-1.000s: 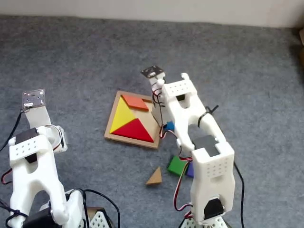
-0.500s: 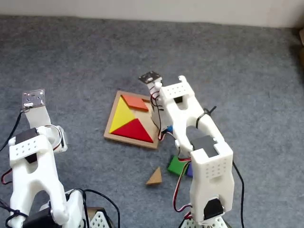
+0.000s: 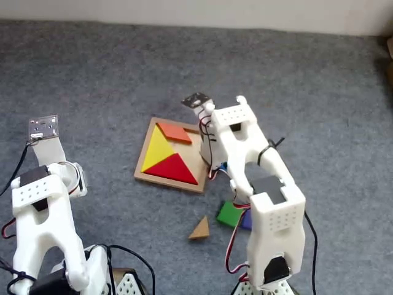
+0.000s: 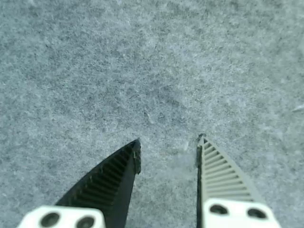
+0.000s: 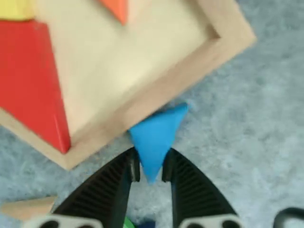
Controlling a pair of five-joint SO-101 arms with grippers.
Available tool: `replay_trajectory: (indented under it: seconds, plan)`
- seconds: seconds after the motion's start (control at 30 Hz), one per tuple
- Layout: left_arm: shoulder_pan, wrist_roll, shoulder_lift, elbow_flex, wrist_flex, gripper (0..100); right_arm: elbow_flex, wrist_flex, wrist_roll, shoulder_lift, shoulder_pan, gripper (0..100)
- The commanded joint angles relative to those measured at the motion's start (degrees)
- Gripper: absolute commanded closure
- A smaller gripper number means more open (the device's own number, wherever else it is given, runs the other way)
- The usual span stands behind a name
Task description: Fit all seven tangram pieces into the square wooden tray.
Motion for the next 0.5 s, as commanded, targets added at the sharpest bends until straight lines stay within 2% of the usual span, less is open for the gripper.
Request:
replay_trajectory:
  seconds: [0.0,0.3,0.47]
  plan:
    - [1.5,-0.2,-1.7,-0.1,-0.8,81,-3.5,0.0,1.3,-7.0,1.6,97.1]
    - [1.5,-0.2,-1.7,-0.1,-0.8,81,-3.5,-1.5,3.1,-7.5,1.4,97.1]
    - [1.5,-0.2,-1.7,-0.1,-0.8,81,-1.7,-8.3,1.2,-5.5,-3.5,97.1]
